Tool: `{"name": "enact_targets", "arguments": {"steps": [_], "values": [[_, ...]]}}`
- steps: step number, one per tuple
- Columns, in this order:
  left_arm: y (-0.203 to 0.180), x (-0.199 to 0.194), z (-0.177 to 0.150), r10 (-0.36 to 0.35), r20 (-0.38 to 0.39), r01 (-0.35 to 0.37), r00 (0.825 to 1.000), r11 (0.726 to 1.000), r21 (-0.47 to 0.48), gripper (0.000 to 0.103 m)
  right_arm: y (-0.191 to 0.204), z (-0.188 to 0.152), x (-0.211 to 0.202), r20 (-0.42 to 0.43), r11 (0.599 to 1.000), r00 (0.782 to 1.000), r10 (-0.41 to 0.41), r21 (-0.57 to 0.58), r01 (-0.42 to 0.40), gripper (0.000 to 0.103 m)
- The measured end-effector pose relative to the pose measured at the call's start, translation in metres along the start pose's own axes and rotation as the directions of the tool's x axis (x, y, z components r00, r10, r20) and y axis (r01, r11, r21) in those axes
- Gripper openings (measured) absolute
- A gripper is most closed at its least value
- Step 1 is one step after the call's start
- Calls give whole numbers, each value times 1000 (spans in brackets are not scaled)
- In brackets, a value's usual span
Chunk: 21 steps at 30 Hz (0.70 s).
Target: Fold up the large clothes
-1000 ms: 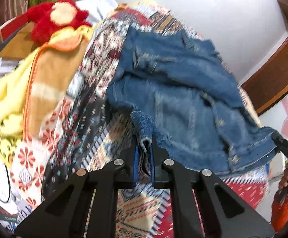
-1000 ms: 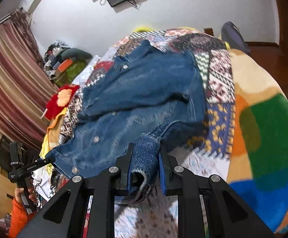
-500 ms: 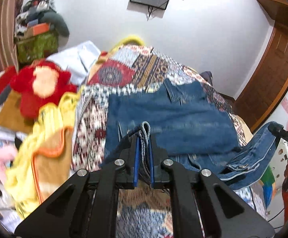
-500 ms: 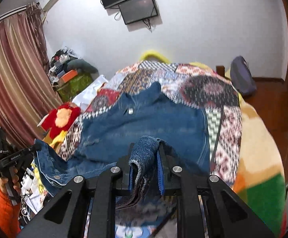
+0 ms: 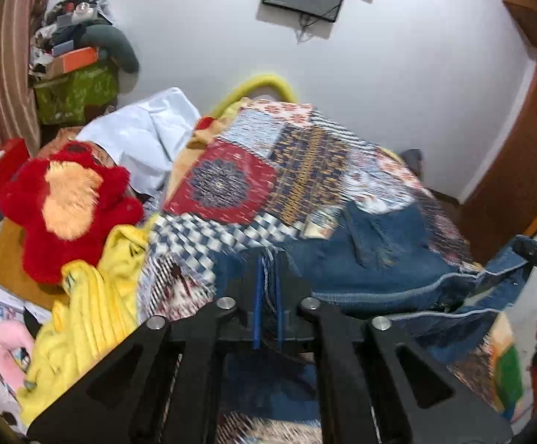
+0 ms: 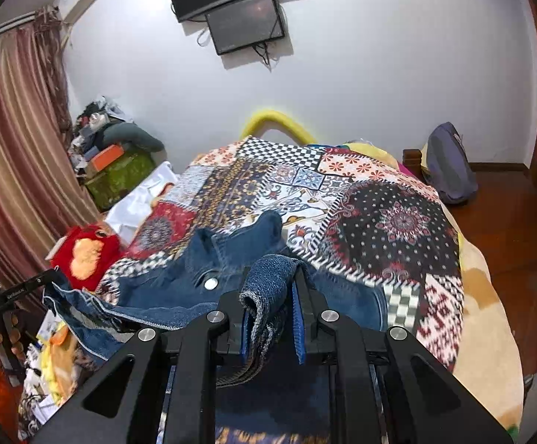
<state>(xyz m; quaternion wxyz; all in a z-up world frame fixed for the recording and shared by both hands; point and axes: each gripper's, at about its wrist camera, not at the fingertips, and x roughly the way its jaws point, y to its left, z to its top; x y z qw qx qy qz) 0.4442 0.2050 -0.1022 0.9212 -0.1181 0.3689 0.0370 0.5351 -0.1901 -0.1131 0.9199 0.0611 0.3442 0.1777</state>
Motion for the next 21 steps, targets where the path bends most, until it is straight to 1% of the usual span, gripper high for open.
{"name": "enact_targets", "arguments": {"steps": [1,3,5,7,8,10,12,13,14,15,16,17,20,21], "values": [[3,9,4,17,4,-17,1000,1000,6,0,-1,3,10,-8,1000,1000,-5,-2,5,15],[7,25,12,33,8,-33,999,999,9,0,-3,8,34,-32,1000,999,-17,-7,17,15],[12,47,17,36,-31,-35,999,999,11,0,-4,10,61,-67,999,997,-36,-28,34,15],[11,68,16,71,-64,-69,995,997,32,0,-6,7,89,-102,995,991,-82,-60,76,15],[10,74,14,77,-76,-74,994,996,40,0,-8,6,100,-115,993,988,-103,-69,96,15],[8,89,7,79,-113,-73,990,996,55,0,-18,3,121,-145,991,981,-129,-65,121,15],[5,105,-3,69,-161,-58,985,996,73,2,-33,-1,142,-189,992,974,-127,-33,123,15],[3,111,-10,61,-186,-46,981,995,83,9,-40,-4,150,-210,993,970,-120,-14,119,15],[-1,120,-17,53,-222,-33,974,995,94,19,-48,-7,159,-235,994,966,-106,10,111,15],[-3,127,-23,51,-250,-27,967,995,100,26,-54,-10,164,-250,994,964,-93,31,104,15],[-5,136,-32,51,-289,-21,956,994,105,46,-60,-12,168,-262,994,962,-81,54,99,15],[-5,141,-38,49,-311,-17,949,994,106,63,-66,-14,171,-268,993,961,-71,75,95,15],[-10,159,-57,53,-360,-13,931,994,112,69,-74,-14,172,-275,991,961,-39,111,72,16],[-10,166,-63,57,-383,-16,922,994,110,70,-74,-14,172,-280,992,959,-40,107,73,16]]}}
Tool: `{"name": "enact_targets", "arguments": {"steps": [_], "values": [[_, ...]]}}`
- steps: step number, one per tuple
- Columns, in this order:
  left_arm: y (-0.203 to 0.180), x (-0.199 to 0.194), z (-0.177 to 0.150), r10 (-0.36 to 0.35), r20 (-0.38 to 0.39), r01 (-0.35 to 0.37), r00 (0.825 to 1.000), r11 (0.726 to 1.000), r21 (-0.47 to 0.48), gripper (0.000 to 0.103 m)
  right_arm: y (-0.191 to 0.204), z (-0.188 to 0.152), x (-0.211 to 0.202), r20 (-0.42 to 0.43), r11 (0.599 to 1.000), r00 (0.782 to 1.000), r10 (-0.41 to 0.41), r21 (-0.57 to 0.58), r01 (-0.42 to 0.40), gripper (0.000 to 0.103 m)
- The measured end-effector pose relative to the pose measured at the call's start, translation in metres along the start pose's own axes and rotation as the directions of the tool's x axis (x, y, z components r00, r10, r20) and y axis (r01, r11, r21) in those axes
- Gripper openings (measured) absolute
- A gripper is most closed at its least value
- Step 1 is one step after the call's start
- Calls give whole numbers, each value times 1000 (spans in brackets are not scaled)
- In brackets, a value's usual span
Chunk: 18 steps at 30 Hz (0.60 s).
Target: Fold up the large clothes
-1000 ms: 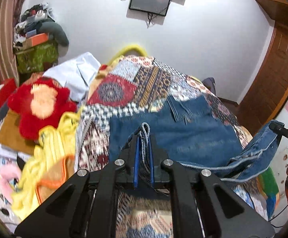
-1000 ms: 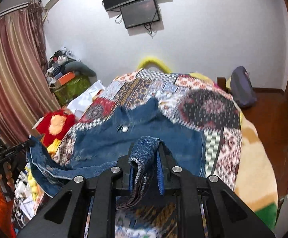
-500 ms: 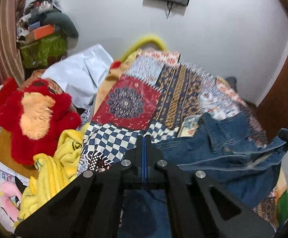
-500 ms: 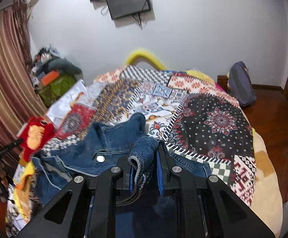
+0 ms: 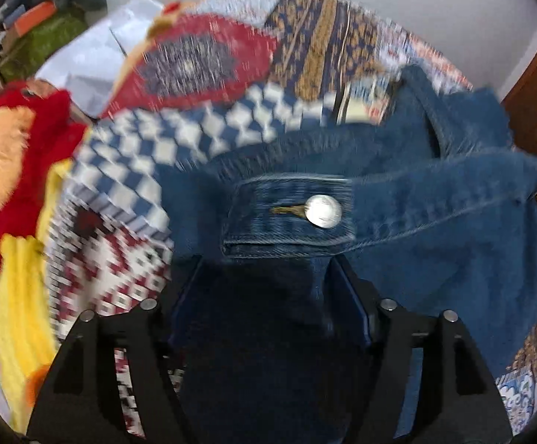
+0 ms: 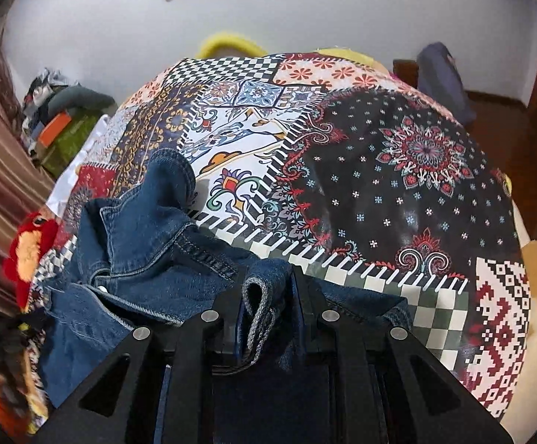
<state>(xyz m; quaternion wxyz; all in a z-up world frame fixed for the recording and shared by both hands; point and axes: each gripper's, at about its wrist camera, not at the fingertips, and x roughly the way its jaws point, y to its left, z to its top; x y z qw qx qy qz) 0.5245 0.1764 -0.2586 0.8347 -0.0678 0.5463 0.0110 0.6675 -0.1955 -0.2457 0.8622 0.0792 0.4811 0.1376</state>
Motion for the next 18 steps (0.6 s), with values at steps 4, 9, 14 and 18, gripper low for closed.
{"name": "enact_targets", "arguments": {"steps": [4,9,14,18], "values": [[-5,16,-4,40,0,-40,999,999,12,73,7,3,-13,61,985,987,-146,-80,151,16],[-15,16,-3,99,50,-102,994,993,53,69,-10,3,-51,148,918,927,-344,-155,365,16],[-18,2,4,104,121,-108,987,994,34,39,-15,-16,-74,142,906,932,-333,-225,358,16],[-24,-16,10,100,145,-106,984,994,36,24,-8,-31,-81,98,944,969,-227,-223,243,16]]}}
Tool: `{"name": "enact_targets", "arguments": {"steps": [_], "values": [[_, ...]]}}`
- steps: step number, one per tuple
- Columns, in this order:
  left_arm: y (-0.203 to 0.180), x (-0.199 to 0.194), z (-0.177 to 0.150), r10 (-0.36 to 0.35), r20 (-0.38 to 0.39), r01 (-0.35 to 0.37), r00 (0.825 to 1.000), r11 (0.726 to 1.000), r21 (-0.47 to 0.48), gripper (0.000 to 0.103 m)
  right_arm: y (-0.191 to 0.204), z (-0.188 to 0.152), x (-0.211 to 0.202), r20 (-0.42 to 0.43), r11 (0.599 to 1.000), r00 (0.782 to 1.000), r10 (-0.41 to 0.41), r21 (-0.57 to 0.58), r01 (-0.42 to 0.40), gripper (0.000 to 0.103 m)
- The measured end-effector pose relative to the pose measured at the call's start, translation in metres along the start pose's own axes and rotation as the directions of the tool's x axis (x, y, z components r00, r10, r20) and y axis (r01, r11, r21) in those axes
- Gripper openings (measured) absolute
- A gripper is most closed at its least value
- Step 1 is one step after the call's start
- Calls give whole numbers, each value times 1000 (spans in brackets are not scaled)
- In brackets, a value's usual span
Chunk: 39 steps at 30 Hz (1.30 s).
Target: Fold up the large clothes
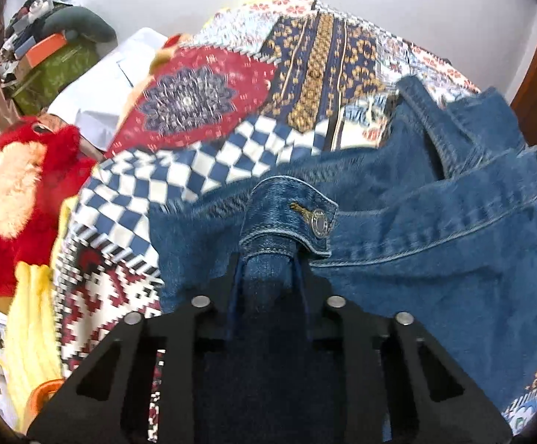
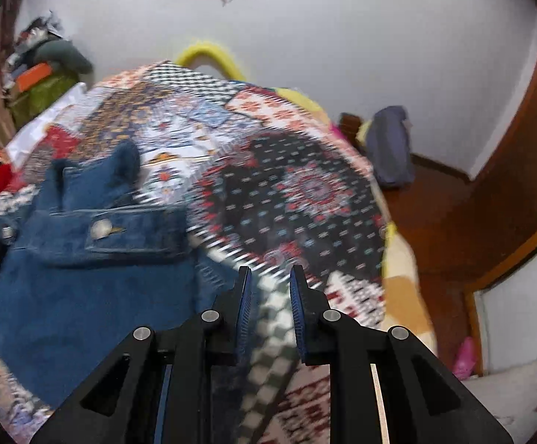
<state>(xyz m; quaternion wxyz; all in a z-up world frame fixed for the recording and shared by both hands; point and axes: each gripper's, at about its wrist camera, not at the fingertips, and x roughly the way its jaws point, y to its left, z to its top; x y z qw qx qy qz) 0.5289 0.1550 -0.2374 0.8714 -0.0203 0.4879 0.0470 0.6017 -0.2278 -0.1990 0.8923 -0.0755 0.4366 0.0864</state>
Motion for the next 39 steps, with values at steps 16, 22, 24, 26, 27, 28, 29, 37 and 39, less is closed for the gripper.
{"name": "enact_targets", "arguments": {"steps": [16,22,24,26,27,28,29,37,39], "values": [[17,34,7,52,-38,-52,998,999,-4,38,111,0,67,-127,977,989,79,-186,-102,16],[12,33,8,83,-33,-83,996,996,19,38,52,-1,82,-171,997,983,60,-29,-66,16],[12,26,7,81,-33,-80,996,996,26,38,35,-6,77,-194,998,979,64,14,-63,17],[15,15,8,88,-23,-87,996,996,35,44,24,-10,65,-198,997,978,66,46,-58,17],[17,6,9,104,-13,-103,995,994,40,46,21,-12,58,-196,998,979,62,46,-54,17],[19,-3,10,125,2,-125,992,991,44,50,21,-13,50,-192,998,980,57,38,-51,17],[22,-16,12,158,28,-160,987,986,49,54,22,-15,40,-184,998,981,57,25,-53,17],[38,-119,10,75,199,-78,977,997,5,81,96,-13,-29,-77,978,983,169,-108,-177,17],[32,-131,2,26,213,-30,977,999,14,84,128,-16,-43,-60,962,974,220,-152,-227,17]]}}
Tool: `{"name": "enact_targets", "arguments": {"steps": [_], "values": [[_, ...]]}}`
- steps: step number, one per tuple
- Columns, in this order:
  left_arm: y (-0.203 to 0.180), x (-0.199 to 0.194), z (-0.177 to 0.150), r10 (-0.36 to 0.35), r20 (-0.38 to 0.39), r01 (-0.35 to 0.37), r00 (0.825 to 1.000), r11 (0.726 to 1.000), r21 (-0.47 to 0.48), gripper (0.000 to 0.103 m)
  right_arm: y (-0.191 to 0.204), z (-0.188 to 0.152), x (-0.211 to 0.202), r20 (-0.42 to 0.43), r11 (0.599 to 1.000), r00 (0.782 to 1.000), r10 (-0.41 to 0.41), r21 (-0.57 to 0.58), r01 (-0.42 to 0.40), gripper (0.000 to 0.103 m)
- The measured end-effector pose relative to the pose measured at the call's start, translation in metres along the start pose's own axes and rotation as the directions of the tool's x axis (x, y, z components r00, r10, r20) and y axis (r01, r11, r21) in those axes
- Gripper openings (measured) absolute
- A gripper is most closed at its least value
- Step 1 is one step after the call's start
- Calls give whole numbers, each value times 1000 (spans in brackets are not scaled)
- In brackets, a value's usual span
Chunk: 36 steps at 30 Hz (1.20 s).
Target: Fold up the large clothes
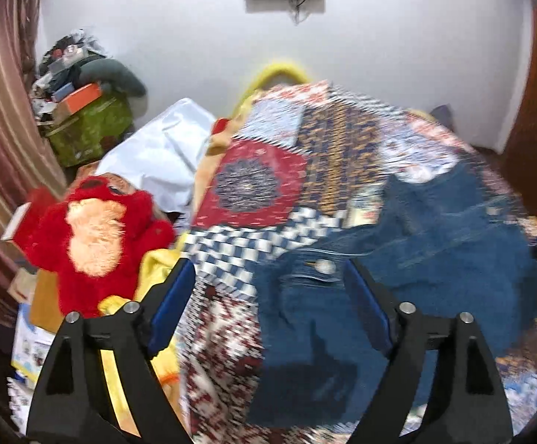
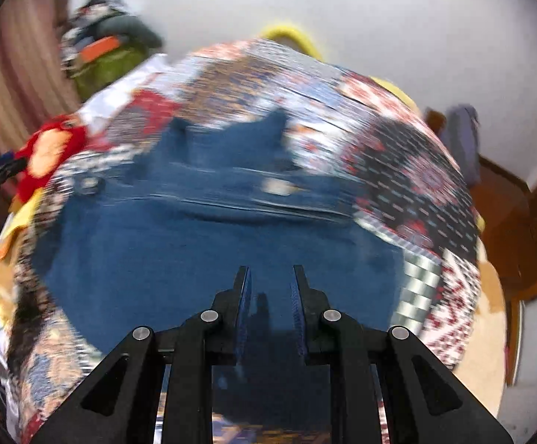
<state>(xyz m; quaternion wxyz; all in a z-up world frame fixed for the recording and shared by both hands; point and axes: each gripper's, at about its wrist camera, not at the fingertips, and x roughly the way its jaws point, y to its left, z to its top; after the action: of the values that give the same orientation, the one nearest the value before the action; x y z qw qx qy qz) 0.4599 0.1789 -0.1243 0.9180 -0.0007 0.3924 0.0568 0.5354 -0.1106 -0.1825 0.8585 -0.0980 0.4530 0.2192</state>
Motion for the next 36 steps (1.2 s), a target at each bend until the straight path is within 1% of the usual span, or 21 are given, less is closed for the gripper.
{"name": "enact_targets", "arguments": {"steps": [4,6,8,10,12,14,16,17,19,21,22,23,24,25,26,27,29,31,32,34,36], "values": [[-23,-8,-19,-99,-17,100,995,994,33,88,56,-3,1,8,995,997,83,-62,-83,17],[-35,2,-35,-140,-55,141,989,990,27,90,83,-5,10,-9,990,994,110,-92,-110,17],[-47,17,-52,-174,-109,179,979,983,30,90,100,-9,24,-31,985,992,120,-121,-123,17],[-58,33,-68,-176,-152,185,973,982,47,90,115,-14,37,-63,981,991,115,-150,-123,17],[-67,55,-82,-162,-193,176,968,983,57,90,123,-20,57,-110,980,990,87,-169,-105,17],[-71,72,-91,-161,-226,177,961,983,50,90,125,-28,76,-146,978,989,31,-200,-60,17],[-71,87,-98,-148,-249,165,957,985,49,91,127,-35,82,-131,968,991,24,-245,-56,16],[-69,92,-101,-143,-247,159,958,986,44,97,128,-38,80,-117,962,993,21,-268,-51,16],[-61,95,-104,-134,-220,142,966,990,20,103,130,-42,78,-110,953,994,-4,-301,-29,16],[-54,94,-107,-144,-212,147,967,989,0,103,129,-44,72,-80,944,994,-67,-328,37,16],[-51,92,-108,-132,-206,133,970,991,-7,103,127,-47,72,-64,935,991,-120,-342,91,17],[-48,90,-109,-100,-197,101,975,995,-5,103,123,-50,72,-55,930,988,-148,-347,120,24],[-45,88,-111,-54,-191,55,980,998,4,103,117,-51,71,-50,933,987,-151,-336,125,32],[-42,88,-112,-24,-192,27,981,1000,10,103,110,-51,69,-42,937,986,-164,-319,142,55],[-36,87,-115,-37,-197,37,980,999,-5,103,98,-49,67,-33,942,982,-184,-290,167,76],[-28,88,-117,-73,-208,65,975,997,-46,103,90,-49,65,-35,949,983,-182,-269,166,80],[-19,89,-121,-111,-234,88,966,990,-106,103,70,-51,64,-65,962,982,-176,-221,158,80],[-15,85,-121,-104,-226,78,969,989,-123,103,53,-57,62,-75,968,980,-182,-190,165,80],[-14,82,-121,-92,-222,66,971,990,-124,103,45,-59,60,-79,975,983,-163,-167,149,80],[-11,76,-120,-40,-210,16,977,993,-118,103,31,-62,52,-74,980,984,-161,-129,150,80],[-6,71,-121,-37,-212,8,977,991,-132,103,17,-65,44,-72,986,986,-149,-89,143,80]]}}
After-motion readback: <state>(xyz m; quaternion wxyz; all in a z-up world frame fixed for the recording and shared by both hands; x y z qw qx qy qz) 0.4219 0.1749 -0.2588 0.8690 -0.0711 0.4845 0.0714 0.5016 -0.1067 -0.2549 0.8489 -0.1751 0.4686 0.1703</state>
